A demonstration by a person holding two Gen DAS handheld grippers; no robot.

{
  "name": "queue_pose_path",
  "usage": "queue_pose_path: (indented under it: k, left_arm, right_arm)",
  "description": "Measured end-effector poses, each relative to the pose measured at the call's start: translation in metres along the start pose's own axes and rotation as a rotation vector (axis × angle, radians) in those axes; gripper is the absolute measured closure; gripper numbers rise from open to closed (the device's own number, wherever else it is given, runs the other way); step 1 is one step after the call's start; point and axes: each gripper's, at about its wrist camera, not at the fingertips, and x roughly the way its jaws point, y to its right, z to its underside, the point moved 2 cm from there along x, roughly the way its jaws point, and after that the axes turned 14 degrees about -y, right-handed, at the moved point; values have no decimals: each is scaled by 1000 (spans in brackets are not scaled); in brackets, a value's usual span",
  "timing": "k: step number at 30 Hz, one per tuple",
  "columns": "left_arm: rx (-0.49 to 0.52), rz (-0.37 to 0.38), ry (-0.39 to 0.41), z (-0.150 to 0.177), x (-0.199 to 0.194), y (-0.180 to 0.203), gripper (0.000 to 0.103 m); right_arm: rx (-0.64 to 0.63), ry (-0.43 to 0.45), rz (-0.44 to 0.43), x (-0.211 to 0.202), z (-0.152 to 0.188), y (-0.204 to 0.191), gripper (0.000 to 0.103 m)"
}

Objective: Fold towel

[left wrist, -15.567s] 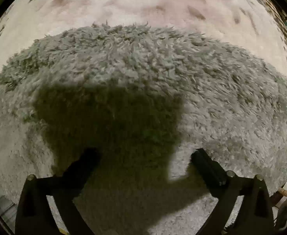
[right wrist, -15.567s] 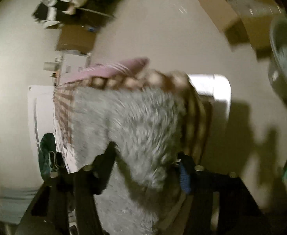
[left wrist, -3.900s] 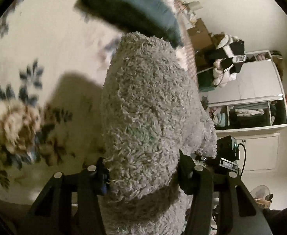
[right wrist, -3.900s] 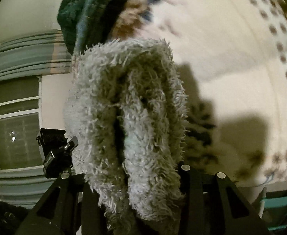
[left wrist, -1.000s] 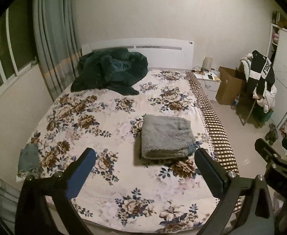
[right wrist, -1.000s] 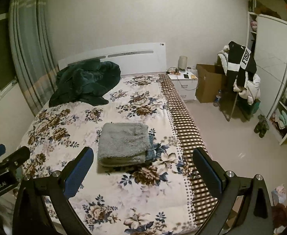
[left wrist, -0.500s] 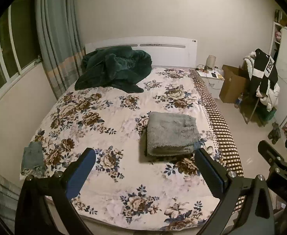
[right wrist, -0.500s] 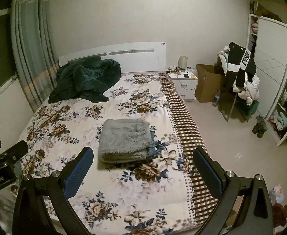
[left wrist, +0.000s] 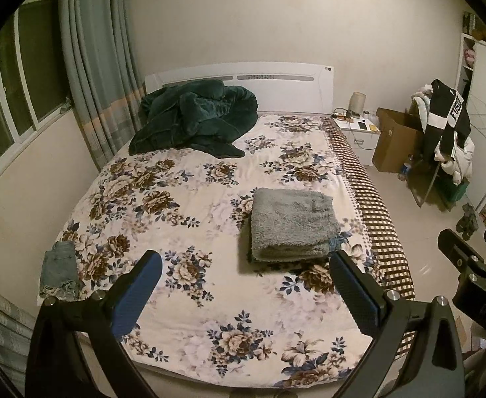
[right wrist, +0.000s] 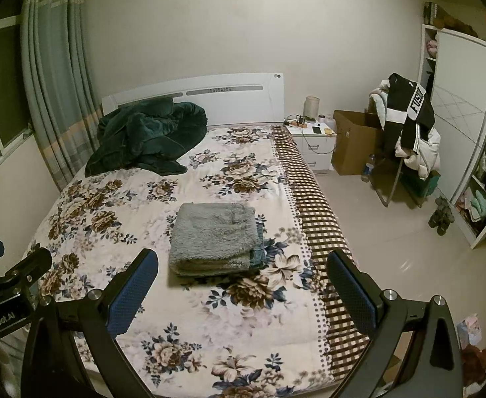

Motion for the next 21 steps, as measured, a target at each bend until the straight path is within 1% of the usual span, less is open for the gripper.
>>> queue_pose_path:
  k: [21]
  left_arm:
    - [7,2,4,3,-4,0,0]
  right_arm:
    - [4,-5,-2,-6,6,-4,0]
